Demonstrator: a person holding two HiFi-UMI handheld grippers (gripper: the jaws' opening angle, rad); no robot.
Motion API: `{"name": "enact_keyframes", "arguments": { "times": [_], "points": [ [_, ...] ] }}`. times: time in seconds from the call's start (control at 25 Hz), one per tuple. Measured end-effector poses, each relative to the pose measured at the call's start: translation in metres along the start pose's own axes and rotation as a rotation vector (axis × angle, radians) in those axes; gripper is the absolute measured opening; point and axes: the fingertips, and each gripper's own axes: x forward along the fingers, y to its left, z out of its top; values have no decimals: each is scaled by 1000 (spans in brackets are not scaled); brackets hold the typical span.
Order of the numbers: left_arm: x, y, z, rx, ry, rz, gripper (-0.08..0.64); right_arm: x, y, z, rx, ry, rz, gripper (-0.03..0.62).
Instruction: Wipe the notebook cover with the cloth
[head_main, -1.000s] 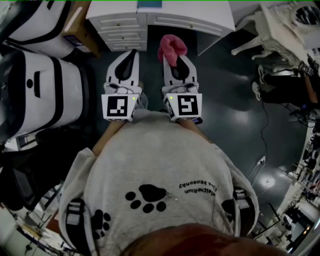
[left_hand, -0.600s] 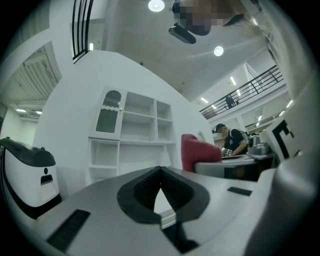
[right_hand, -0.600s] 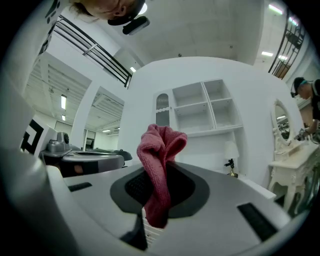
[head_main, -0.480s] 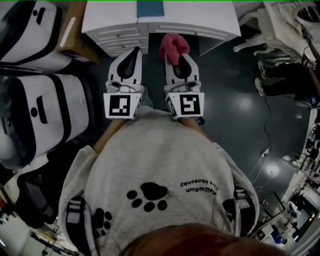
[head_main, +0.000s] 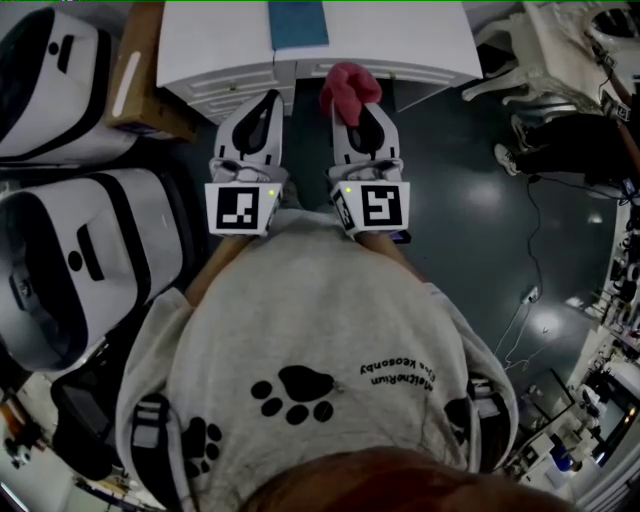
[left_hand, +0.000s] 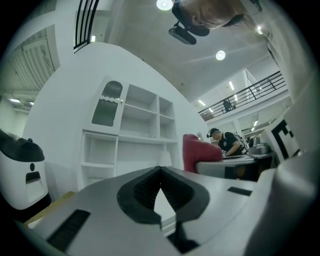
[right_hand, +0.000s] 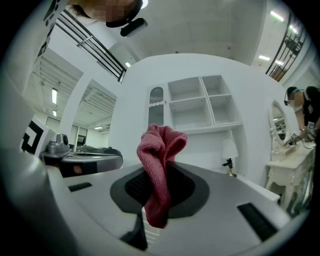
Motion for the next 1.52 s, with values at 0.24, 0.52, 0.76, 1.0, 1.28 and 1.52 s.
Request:
{"name": "enact_keyframes", "arguments": {
  "times": [0.24, 0.52, 0.76, 1.0, 1.28, 1.52],
  "points": [
    [9, 9, 0, -17, -4, -9, 12, 11, -2, 0, -5, 7, -9, 60],
    [12, 10, -1, -10, -14, -38, 12, 11, -5, -2, -11, 3, -27, 60],
    [21, 18, -13, -13, 5, -43, 12, 26, -7, -3, -27, -16, -14, 60],
    [40, 25, -10, 0, -6, -39, 12, 47, -12, 2, -23, -36, 12, 60],
    [87, 44, -27, -12, 8, -14, 12, 95, -41, -16, -14, -16, 37, 60],
    [138, 68, -34, -26, 20, 20, 12, 152, -69, -21, -14, 10, 69, 61]
  ]
}}
